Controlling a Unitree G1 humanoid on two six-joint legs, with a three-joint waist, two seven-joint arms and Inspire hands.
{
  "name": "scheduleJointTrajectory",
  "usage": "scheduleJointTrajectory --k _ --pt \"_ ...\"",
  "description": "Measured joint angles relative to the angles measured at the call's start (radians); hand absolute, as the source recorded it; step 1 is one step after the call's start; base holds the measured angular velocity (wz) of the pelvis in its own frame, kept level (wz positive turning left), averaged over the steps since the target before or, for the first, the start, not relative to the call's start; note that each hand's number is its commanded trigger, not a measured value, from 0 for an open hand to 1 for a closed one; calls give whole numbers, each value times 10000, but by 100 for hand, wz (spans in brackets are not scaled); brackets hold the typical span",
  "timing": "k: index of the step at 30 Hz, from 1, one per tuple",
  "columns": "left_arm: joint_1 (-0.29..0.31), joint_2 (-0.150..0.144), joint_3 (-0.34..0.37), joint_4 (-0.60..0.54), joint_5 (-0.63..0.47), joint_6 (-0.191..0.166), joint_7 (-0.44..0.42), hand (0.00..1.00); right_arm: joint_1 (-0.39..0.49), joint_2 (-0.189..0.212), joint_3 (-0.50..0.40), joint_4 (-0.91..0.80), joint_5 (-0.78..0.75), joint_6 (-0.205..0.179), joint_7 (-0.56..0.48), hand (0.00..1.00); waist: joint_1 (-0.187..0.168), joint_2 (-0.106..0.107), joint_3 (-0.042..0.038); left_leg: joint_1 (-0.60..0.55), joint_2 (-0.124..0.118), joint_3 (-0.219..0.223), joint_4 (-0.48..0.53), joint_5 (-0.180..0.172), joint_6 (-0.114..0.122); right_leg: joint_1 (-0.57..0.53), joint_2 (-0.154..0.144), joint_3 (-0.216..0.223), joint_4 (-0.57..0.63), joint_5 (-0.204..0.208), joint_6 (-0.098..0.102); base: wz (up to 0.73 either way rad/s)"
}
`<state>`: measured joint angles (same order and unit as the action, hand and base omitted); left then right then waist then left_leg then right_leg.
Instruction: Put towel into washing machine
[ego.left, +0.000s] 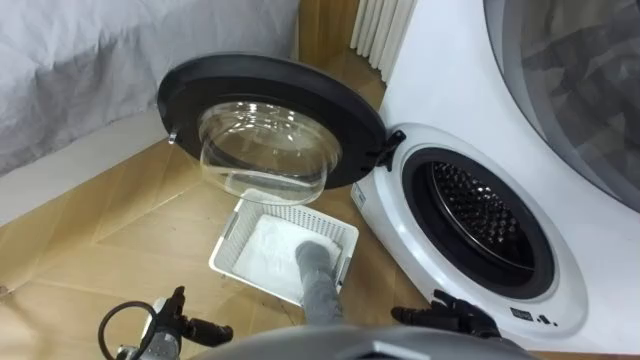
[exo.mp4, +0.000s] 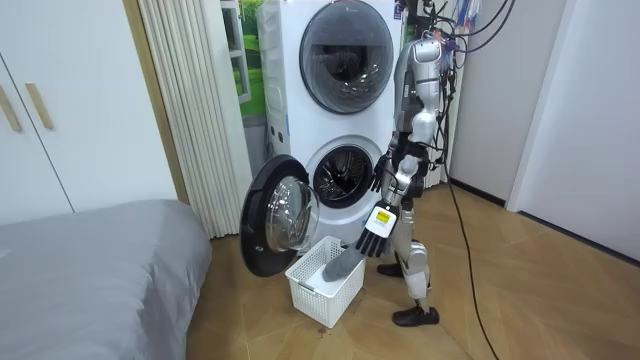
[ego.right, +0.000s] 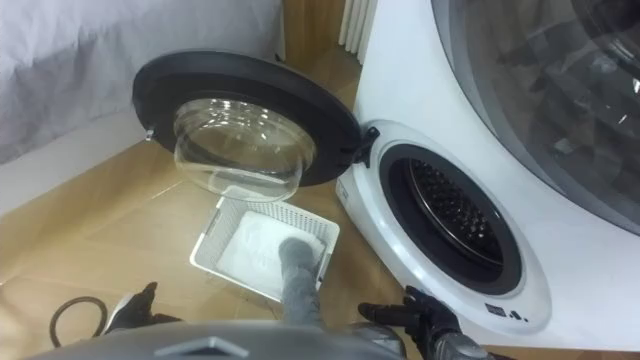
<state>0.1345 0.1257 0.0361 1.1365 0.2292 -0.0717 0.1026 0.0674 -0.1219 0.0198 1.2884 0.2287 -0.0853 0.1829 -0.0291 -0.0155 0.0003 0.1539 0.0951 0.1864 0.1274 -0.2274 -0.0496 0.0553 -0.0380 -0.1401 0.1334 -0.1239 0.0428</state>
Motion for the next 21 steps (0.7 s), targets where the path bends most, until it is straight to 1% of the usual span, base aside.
scheduleJointTrajectory --k 3,7,8,12,15,19,21 --pt "-22 -1 -3 1 -7 0 22 0 5 2 52 0 3 11 -60 0 51 -21 9 -17 -3 -11 15 0 0 -13 -4 -6 2 0 0 0" --pt "14 -2 -28 -3 -10 8 181 0 -61 3 295 -13 26 138 -224 0 73 -83 -4 -20 -12 -32 19 1 1 -9 -11 -16 2 -2 2 0" --pt "16 -1 -44 -3 -6 8 240 0 -97 9 396 -11 11 138 -264 0 73 -79 13 -32 -12 -34 20 1 1 -19 -10 -15 2 -2 3 0" --pt "5 -2 -39 -3 24 -20 405 0 -236 11 500 3 -35 134 -236 0 102 -149 23 -72 -13 -33 21 1 1 -46 -12 -14 -5 -2 3 0" --pt "-49 10 -64 -2 29 -21 427 0 -336 1 717 71 5 134 -161 0 92 -195 50 -126 -22 -55 32 1 1 -75 -23 -34 -14 -2 4 1" --pt "-203 17 -223 -1 118 -20 421 0 -473 -5 988 146 18 137 -51 0 110 -213 48 -337 -26 -99 66 1 2 -243 -30 -68 -4 -2 6 3" --pt "-269 72 -446 -2 319 -19 421 0 -532 -51 1156 144 15 132 -54 0 106 -198 33 -461 -30 -174 87 2 3 -333 -42 -112 2 -3 6 5"
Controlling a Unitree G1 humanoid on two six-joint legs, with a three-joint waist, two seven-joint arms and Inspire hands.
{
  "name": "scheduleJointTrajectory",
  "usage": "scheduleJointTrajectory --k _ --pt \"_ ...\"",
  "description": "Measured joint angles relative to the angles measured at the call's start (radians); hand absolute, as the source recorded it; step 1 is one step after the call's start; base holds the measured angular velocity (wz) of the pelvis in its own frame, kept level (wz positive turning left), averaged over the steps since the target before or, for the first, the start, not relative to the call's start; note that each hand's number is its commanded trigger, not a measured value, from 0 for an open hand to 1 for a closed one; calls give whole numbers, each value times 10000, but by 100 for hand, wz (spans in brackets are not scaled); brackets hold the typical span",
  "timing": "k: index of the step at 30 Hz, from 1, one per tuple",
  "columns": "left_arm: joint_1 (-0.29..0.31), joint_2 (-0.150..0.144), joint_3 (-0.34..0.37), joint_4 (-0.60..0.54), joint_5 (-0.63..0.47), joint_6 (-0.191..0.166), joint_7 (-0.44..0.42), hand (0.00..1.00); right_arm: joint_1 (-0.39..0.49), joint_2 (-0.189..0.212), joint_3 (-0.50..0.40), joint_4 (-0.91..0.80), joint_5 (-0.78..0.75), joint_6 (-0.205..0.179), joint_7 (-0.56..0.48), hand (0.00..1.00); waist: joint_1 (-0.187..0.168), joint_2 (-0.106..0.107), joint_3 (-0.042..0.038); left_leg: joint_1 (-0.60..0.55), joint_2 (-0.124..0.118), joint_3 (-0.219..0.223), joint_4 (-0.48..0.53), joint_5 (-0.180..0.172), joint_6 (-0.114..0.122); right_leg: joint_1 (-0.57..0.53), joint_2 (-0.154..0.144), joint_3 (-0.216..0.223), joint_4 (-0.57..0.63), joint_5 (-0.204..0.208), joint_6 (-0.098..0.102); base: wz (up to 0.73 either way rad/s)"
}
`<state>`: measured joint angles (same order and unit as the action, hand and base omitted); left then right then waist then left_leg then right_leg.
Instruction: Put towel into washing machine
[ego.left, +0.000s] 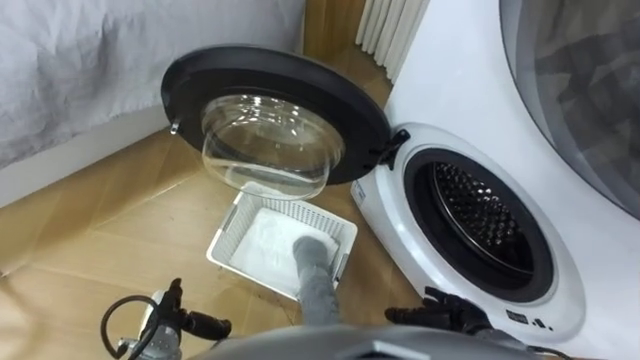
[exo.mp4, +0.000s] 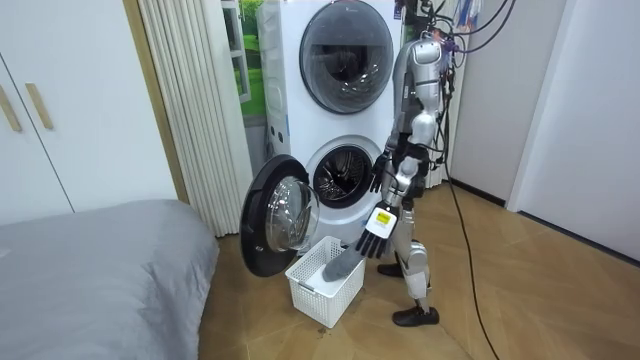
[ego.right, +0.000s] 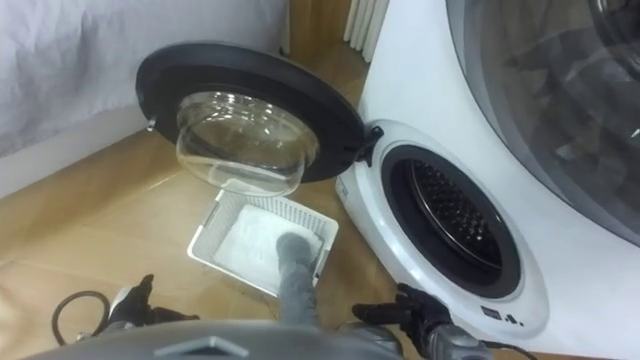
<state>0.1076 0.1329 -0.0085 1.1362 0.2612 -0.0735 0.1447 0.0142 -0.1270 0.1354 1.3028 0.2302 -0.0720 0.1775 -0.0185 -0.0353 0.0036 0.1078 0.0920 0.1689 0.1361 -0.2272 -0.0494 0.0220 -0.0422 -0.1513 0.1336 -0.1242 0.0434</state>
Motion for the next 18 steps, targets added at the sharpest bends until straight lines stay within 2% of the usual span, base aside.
scheduleJointTrajectory --k 5,9,12,14,15,17,18 --pt "-448 11 -337 3 873 -7 16 0 -449 -11 248 208 -73 -1 23 0 3 14 -11 -694 3 -93 317 1 1 -626 -59 -164 227 4 -6 8" --pt "-1238 -54 -575 254 1566 -205 19 0 -1199 90 522 610 -333 -37 115 0 -20 151 128 -1455 16 -113 600 10 14 -1360 -87 -181 478 54 -81 -1" --pt "-1768 -100 -746 321 2081 -269 48 0 -1507 130 671 654 -429 -38 222 0 -9 141 176 -2086 22 -117 890 10 14 -1968 -132 -181 770 61 -93 0" --pt "-2478 -271 -786 801 2260 -446 69 0 -1934 224 782 831 -465 -50 219 0 -35 77 271 -2671 17 -138 1178 15 24 -2591 -189 -174 1070 86 -133 0" --pt "-2638 -313 -846 874 2326 -449 77 0 -2032 246 787 848 -444 -53 212 0 -37 62 291 -2833 13 -145 1259 19 29 -2737 -205 -177 1116 91 -141 0" --pt "-3194 -449 -1136 1173 2443 -546 152 0 -2431 344 862 951 -406 -63 104 0 -25 -6 465 -3375 5 -146 1516 27 44 -3297 -245 -153 1360 129 -200 -3" --pt "-3412 -475 -1271 1316 2444 -638 168 0 -2560 400 906 953 -398 -68 60 0 -29 -45 517 -3736 6 -146 1683 28 47 -3664 -267 -146 1507 144 -224 -5"
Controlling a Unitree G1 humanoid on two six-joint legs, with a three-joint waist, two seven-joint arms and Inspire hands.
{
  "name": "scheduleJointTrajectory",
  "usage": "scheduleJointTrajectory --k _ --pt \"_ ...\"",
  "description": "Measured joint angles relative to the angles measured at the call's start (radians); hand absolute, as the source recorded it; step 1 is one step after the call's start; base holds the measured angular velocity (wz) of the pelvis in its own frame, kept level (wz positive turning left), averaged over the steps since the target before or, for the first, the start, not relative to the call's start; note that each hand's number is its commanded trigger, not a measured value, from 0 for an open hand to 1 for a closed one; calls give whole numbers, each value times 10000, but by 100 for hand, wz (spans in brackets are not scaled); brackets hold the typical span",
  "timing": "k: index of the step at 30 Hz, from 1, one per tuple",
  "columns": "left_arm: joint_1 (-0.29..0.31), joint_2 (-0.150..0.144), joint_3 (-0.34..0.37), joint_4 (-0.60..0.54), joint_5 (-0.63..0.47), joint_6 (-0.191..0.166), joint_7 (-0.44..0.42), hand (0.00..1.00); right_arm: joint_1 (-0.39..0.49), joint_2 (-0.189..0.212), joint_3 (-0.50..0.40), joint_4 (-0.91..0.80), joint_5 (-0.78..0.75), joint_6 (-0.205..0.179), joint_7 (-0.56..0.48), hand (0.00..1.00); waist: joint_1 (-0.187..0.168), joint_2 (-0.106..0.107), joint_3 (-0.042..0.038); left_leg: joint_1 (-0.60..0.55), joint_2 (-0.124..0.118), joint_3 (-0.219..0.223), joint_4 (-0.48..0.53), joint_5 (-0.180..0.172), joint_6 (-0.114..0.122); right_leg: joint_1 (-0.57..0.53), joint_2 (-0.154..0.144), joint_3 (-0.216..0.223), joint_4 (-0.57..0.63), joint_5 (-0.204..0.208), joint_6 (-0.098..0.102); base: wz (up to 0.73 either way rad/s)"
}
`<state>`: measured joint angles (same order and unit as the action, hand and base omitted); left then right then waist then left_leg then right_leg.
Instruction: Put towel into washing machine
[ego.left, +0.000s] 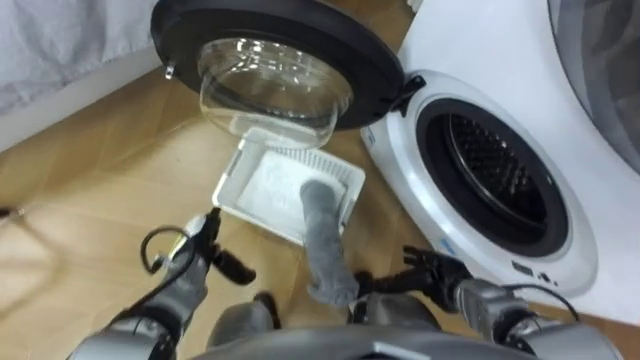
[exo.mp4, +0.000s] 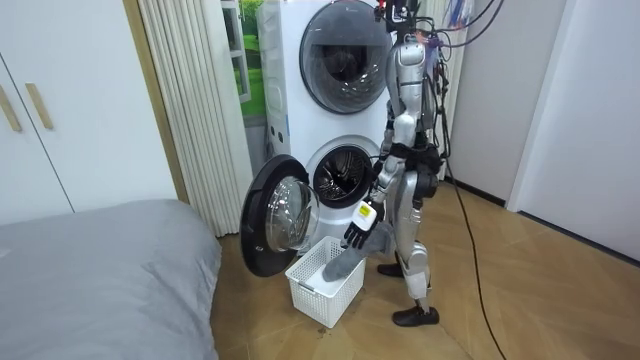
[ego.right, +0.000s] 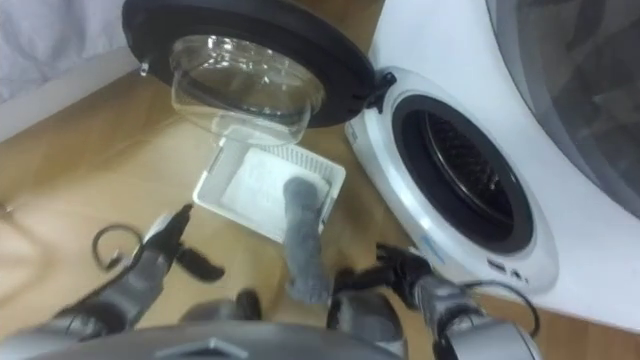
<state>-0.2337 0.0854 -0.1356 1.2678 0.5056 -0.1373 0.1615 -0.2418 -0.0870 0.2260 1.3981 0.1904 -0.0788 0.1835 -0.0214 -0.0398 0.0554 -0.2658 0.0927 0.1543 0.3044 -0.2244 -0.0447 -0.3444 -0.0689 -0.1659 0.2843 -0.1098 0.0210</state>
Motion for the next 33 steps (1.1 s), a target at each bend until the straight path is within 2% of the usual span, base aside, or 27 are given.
scheduleJointTrajectory --k 3,7,10,13,16,17,20,23,28,33 --pt "-412 -15 -234 101 128 -14 12 0 -291 70 30 -15 -7 -73 -23 0 -23 -9 29 -779 6 -4 314 15 24 -802 -32 58 306 40 -62 -3" --pt "-1004 -66 -303 105 590 -11 183 0 -710 93 94 -153 -27 -83 -226 0 -53 82 236 -2009 40 -5 942 17 30 -2017 -65 177 832 110 -162 -4" --pt "-1503 -40 -873 103 981 63 286 0 -1001 73 297 -502 -28 -116 -286 0 -169 104 288 -3057 30 -3 1541 13 37 -3118 -160 268 1440 109 -182 -2" --pt "-2018 -63 -1374 72 1262 52 327 0 -1195 90 481 -885 11 -316 -288 0 -347 119 368 -4011 34 19 2225 -85 181 -4114 -224 414 2086 68 -247 -6" --pt "-2578 -48 -1657 -8 1992 22 487 0 -1416 67 479 -1261 11 -355 -317 0 -516 150 421 -5117 156 85 3122 -285 276 -5169 -207 591 2725 47 -288 -9" --pt "-2777 11 -1854 -4 2201 24 580 0 -1604 66 510 -1289 14 -391 -320 0 -602 145 462 -5504 178 89 3455 -386 304 -5568 -205 661 3014 46 -295 -8" --pt "-3160 109 -2442 -13 2892 28 1010 0 -1885 -196 666 -1536 49 -569 -500 0 -844 176 489 -6438 286 79 4206 -606 343 -6431 -173 755 3492 46 -296 -12" --pt "-3429 144 -3218 -164 3450 20 1360 0 -1970 -418 693 -1650 526 -752 -568 0 -868 185 492 -7247 391 75 4835 -768 361 -7188 -130 806 3907 84 -317 -11" --pt "-3661 245 -4233 -744 4424 15 1589 0 -2219 -202 1072 -1649 560 -743 -594 0 -848 216 490 -8453 565 69 5605 -881 449 -8367 -37 871 4543 122 -388 -9" --pt "-4100 239 -5122 -989 5282 27 1603 0 -2570 -392 1462 -2019 817 -807 -623 0 -816 330 483 -9278 648 100 6386 -1147 477 -9295 -24 1024 5327 -71 -404 -5"
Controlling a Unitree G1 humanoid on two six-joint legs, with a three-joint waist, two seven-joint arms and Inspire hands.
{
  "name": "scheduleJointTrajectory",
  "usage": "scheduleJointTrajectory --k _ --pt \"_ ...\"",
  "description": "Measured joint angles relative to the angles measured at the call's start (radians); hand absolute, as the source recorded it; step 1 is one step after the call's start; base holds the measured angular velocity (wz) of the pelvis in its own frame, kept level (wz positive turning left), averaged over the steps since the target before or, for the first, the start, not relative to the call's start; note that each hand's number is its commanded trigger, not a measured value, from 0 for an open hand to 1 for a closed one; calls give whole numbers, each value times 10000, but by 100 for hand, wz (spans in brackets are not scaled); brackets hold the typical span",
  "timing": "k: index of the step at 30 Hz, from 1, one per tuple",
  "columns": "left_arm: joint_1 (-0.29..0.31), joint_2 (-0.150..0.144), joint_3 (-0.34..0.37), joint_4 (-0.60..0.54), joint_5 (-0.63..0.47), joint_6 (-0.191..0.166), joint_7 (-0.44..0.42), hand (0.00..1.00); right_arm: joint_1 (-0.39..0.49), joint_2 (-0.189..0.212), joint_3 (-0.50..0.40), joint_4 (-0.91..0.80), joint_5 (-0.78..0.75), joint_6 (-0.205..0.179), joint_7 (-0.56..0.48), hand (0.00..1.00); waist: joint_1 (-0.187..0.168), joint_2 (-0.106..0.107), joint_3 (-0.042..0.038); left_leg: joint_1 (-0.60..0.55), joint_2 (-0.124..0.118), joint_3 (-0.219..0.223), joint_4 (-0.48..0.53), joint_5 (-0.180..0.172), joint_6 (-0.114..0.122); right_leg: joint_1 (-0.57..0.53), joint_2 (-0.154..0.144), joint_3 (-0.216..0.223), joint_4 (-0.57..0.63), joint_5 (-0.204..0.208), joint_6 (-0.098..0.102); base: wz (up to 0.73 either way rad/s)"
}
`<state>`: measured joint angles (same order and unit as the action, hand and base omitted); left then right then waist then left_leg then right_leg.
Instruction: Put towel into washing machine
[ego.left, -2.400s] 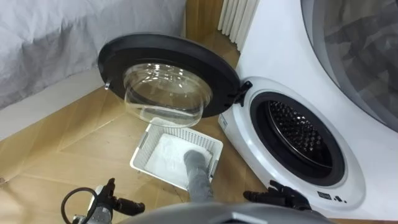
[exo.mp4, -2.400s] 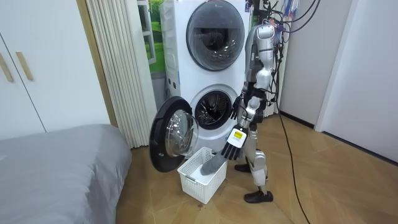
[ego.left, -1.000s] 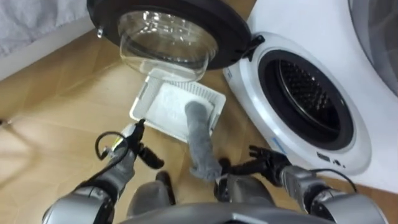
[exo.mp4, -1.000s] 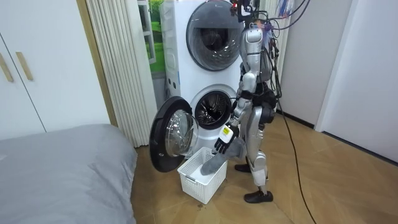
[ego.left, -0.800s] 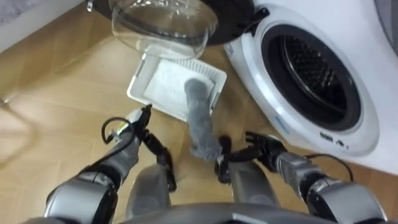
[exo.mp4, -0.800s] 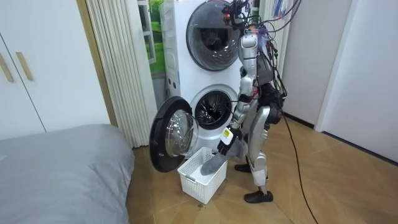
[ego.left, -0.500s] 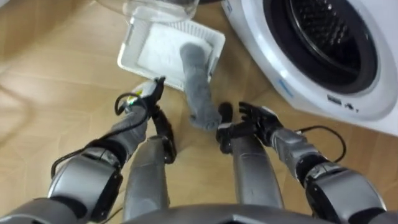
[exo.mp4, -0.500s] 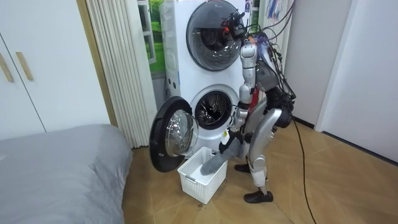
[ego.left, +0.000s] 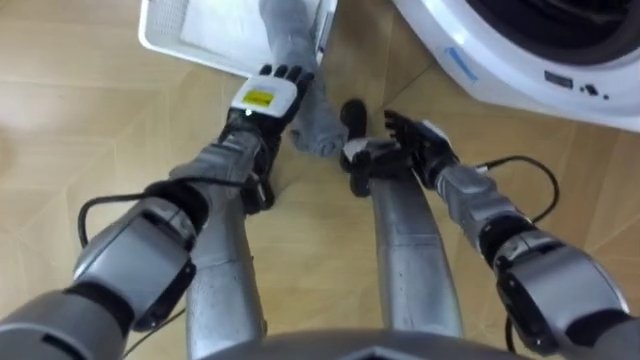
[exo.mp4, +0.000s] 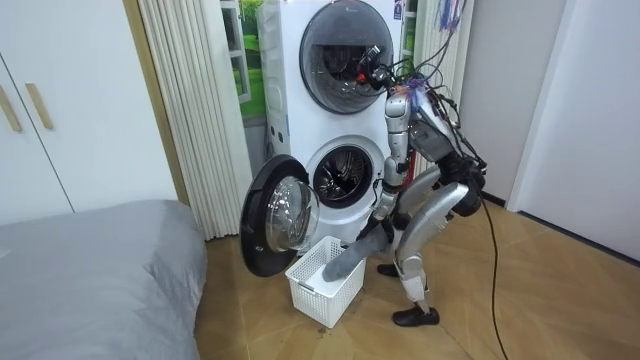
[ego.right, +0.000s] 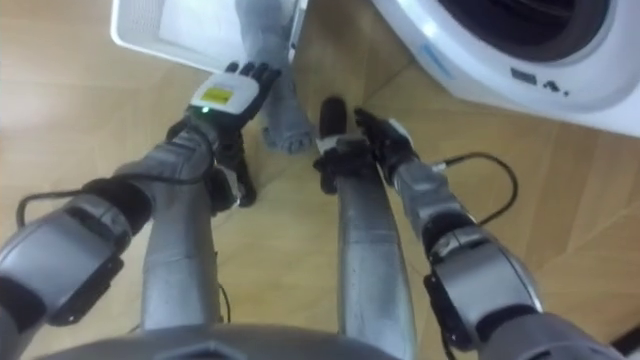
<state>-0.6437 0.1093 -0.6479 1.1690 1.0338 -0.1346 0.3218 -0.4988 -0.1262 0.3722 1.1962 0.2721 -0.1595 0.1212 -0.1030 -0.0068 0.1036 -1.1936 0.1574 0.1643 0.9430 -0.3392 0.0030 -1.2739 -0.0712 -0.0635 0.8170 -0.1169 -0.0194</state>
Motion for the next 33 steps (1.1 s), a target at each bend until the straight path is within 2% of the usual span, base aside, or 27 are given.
scheduleJointTrajectory --k 8,9,11,12,18,22,25,26,29,33 --pt "-257 -66 -486 -15 -14 -4 249 0 -111 -37 132 -87 851 -183 -50 0 24 202 -9 -422 193 6 490 -181 -97 -450 141 65 371 -82 -68 -5" --pt "-250 -66 -669 -68 -11 -9 257 31 -79 -65 292 -186 1030 -250 -99 0 14 205 -12 -478 216 7 508 -180 -99 -511 160 64 375 -78 -76 -8" --pt "-226 -120 -865 -152 -8 -48 293 69 -84 -98 419 -263 1251 -369 -100 0 8 209 -14 -582 252 4 559 -190 -115 -614 201 64 395 -62 -103 -5" --pt "-228 -156 -912 -153 -9 -61 307 100 -125 -100 427 -294 1268 -379 -100 0 13 209 -14 -614 261 4 570 -190 -116 -644 210 64 402 -58 -109 -3" --pt "-394 -323 -1492 -163 -121 -214 363 100 -347 -195 896 -354 1642 -474 -64 0 -26 204 -16 -857 298 -8 665 -199 -135 -900 227 52 520 -53 -150 0" --pt "-614 -320 -1524 -140 -215 -232 364 100 -525 -191 1099 -358 1912 -590 -63 0 -93 196 -12 -881 297 -8 671 -207 -129 -908 222 48 510 -53 -148 0" --pt "-821 -290 -1525 -81 -220 -232 369 100 -675 -141 1194 -373 2210 -591 -76 0 -279 192 -10 -901 312 -7 691 -233 -121 -918 226 37 503 -56 -144 -2" --pt "-855 -268 -1524 -81 -218 -232 386 100 -689 9 1195 -401 2348 -616 -80 0 -369 174 -4 -901 337 -5 712 -260 -125 -919 246 35 499 -56 -144 -8" --pt "-892 -221 -1524 -80 -217 -231 396 100 -793 58 1479 -433 2515 -677 -87 0 -411 160 -5 -949 476 -28 854 -366 -100 -924 347 -18 493 -65 -159 -15" --pt "-927 -170 -1535 -79 -215 -231 412 100 -799 59 1600 -448 2600 -679 -85 0 -516 156 -5 -969 477 -51 851 -411 -97 -924 340 -52 499 -119 -152 -1"
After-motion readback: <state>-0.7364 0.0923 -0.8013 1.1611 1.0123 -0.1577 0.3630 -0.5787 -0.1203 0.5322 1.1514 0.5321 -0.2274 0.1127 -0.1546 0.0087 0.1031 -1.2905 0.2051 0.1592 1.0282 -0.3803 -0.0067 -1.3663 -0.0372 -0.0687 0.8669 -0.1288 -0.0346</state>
